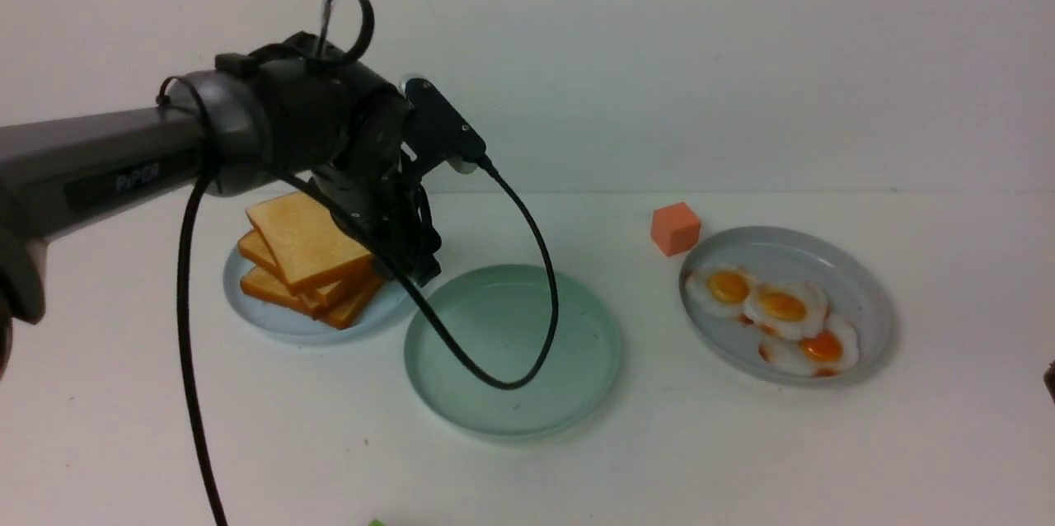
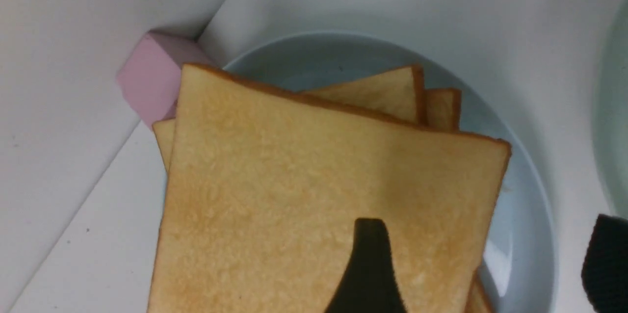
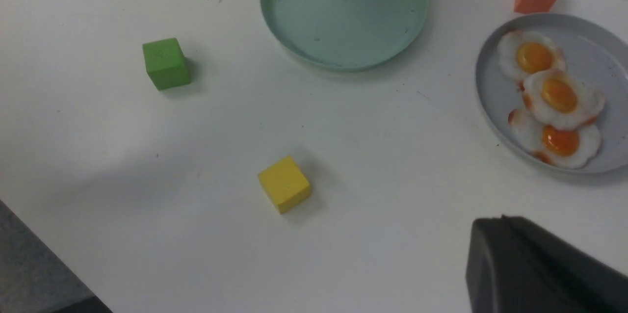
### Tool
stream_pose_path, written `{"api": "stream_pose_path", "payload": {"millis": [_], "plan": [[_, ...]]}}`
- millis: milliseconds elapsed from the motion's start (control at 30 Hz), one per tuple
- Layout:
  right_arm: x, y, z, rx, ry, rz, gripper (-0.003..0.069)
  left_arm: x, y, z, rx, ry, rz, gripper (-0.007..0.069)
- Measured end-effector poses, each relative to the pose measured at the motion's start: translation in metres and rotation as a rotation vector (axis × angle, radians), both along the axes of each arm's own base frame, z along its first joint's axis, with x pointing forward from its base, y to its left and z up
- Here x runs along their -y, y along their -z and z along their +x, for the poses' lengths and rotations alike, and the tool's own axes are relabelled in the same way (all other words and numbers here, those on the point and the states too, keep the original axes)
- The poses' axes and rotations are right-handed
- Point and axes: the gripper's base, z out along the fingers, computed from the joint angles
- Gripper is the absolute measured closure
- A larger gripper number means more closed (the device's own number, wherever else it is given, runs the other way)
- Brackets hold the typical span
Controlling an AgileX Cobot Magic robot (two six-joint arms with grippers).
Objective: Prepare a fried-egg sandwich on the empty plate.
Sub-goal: Use the left arm to grab a slice of bread, then use the left arm to put a slice of bread into the empty plate in the middle
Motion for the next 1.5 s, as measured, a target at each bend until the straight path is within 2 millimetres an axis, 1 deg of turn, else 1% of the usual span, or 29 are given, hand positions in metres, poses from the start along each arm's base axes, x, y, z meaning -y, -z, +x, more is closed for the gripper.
{"api": "stream_pose_path", "payload": {"millis": [67,133,167,300,400,500,533,567,633,700,733,800,833,867,900,1000,1100,1133,1167,1200,1267,1300,1333,1400,1500], "plan": [[0.0,0.0,0.0,0.001,0.0,0.0,0.0635,0.0,0.003,0.002,0.009,0.0,0.01,0.0074],[0.0,0.0,0.0,0.002,0.0,0.001,0.0634,0.0,0.012,0.007,0.026,-0.007,0.025,0.0074],[0.0,0.0,0.0,0.002,0.0,0.001,0.0634,0.0,0.012,0.007,0.029,-0.006,0.028,0.0074],[0.0,0.0,0.0,0.004,0.001,0.003,0.0631,0.0,0.025,0.011,0.032,-0.036,0.033,0.0074],[0.0,-0.001,0.0,0.007,0.001,0.004,0.0629,0.0,0.027,0.012,0.039,-0.065,0.015,0.0107],[0.0,-0.001,0.0,0.007,0.001,0.004,0.0627,0.0,0.027,0.013,0.043,-0.073,0.01,0.0171],[0.0,-0.001,0.0,0.007,0.001,0.004,0.0627,0.0,0.027,0.013,0.044,-0.072,0.009,0.0209],[0.0,-0.001,0.0,0.007,0.001,0.004,0.0627,0.0,0.027,0.013,0.044,-0.072,0.009,0.0216],[0.0,-0.001,0.0,0.007,0.001,0.004,0.0623,0.0,0.027,0.013,0.046,-0.07,0.011,0.0316],[0.0,-0.001,0.0,0.007,0.001,0.004,0.062,0.0,0.027,0.013,0.046,-0.071,0.012,0.0391],[0.0,-0.001,0.0,0.007,0.001,0.004,0.062,0.0,0.027,0.013,0.046,-0.07,0.012,0.0406],[0.0,-0.001,0.0,0.007,0.001,0.004,0.0619,-0.001,0.026,0.013,0.048,-0.07,0.015,0.0489],[0.0,-0.001,0.0,0.007,0.001,0.004,0.0617,-0.001,0.024,0.013,0.05,-0.072,0.015,0.0508],[0.0,-0.001,0.0,0.007,0.001,0.004,0.0617,-0.001,0.024,0.013,0.049,-0.072,0.016,0.0511],[0.0,-0.001,0.0,0.007,0.001,0.004,0.0616,-0.001,0.02,0.012,0.055,-0.074,0.014,0.0523],[0.0,-0.001,0.0,0.007,0.001,0.004,0.0614,-0.003,0.011,0.01,0.064,-0.082,0.007,0.0523],[0.0,-0.001,0.0,0.007,0.001,0.004,0.0613,-0.005,-0.007,0.006,0.089,-0.093,-0.009,0.0523],[0.0,-0.001,0.0,0.006,0.001,0.005,0.0612,-0.005,-0.008,0.006,0.091,-0.094,-0.011,0.0523],[0.0,-0.001,0.0,0.006,0.001,0.005,0.061,-0.006,-0.02,0.002,0.107,-0.101,-0.025,0.0523],[0.0,-0.001,0.0,0.006,0.002,0.005,0.061,-0.006,-0.024,0.001,0.111,-0.104,-0.035,0.0523],[0.0,-0.001,0.001,0.008,0.003,0.007,0.0607,-0.003,-0.039,-0.007,0.119,-0.115,-0.071,0.0523],[0.0,-0.001,0.001,0.008,0.002,0.007,0.0607,-0.002,-0.043,-0.009,0.121,-0.115,-0.077,0.0523],[0.0,-0.001,0.001,0.012,0.004,0.004,0.0606,0.007,-0.055,-0.019,0.113,-0.118,-0.132,0.0523],[0.001,-0.001,0.001,0.017,0.008,-0.006,0.0606,0.023,-0.065,-0.033,0.101,-0.087,-0.186,0.0523],[0.001,0.0,0.001,0.016,0.01,-0.012,0.0606,0.06,-0.069,-0.056,0.08,0.031,-0.197,0.0524]]}}
